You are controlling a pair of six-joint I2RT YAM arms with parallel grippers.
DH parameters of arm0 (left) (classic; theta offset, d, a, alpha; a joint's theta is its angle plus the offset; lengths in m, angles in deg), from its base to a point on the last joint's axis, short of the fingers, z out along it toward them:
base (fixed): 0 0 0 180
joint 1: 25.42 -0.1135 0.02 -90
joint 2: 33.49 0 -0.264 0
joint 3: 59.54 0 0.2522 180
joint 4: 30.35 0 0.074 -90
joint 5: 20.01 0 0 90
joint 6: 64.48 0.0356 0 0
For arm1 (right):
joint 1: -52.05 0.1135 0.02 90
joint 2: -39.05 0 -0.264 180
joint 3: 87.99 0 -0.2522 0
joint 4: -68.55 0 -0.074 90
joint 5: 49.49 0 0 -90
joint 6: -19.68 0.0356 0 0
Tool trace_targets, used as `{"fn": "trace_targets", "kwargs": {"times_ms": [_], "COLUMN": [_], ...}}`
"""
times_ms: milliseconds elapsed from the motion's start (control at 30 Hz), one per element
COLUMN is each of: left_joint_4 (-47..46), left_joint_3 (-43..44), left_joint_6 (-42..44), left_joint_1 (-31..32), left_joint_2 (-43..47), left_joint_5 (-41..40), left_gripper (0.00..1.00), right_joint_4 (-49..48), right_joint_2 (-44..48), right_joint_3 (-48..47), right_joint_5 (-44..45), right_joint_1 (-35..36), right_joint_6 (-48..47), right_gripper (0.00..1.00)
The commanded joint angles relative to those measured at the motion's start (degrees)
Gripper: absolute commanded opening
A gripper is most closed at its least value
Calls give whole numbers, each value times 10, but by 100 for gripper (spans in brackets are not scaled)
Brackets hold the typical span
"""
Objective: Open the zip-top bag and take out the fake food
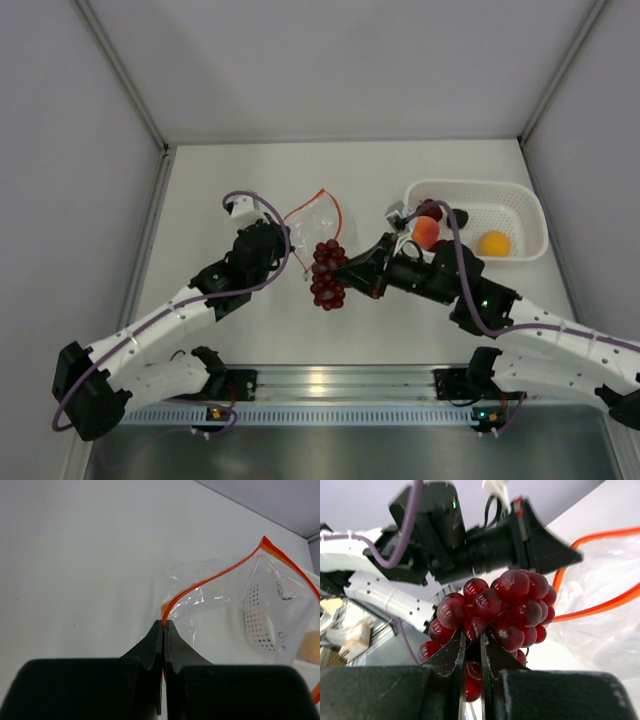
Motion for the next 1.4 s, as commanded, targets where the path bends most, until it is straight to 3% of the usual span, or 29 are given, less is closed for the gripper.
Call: {"fn": "trace_targets", "kwargs": {"times_ms": [0, 167, 333, 467, 733, 967, 1067, 1100, 1200, 1367], "left_joint_4": [-2, 7, 36, 79, 125, 167, 206, 214, 241, 260], "left_joint_3": [-2, 3, 18, 52, 81, 99, 116, 127, 146, 173], "left_joint_6": [11, 17, 33, 61, 87, 114, 121, 124, 135, 156], "left_joint_1": [-8, -19, -29, -29, -30, -30, -30, -30, -30, -32], "left_joint_2": [4, 6, 25, 24, 51, 71, 64, 62, 57, 46], "left_joint_5": [-15, -12, -12, 0, 12, -2, -31, -44, -66, -179], "left_gripper": [0, 0, 0, 0, 0, 0, 0, 0, 0, 0], "right_joint_4": [22, 77, 202, 287, 330, 331, 342, 346, 356, 358], "right_joint_2": [45, 78, 68, 10, -100, -221, -261, -268, -282, -250], "right_joint_3": [-53, -88, -137, -163, -160, -175, -184, -190, -196, -198], "right_joint_5": [23, 40, 193, 277, 302, 309, 319, 323, 328, 303], "right_joint_1": [-29, -92, -152, -220, -406, -499, -515, -518, -519, -518], "right_joint_6": [-38, -62, -110, -98, -75, -78, -76, -74, -73, -75], "right_gripper": [0, 0, 0, 0, 0, 2, 21, 42, 72, 93]}}
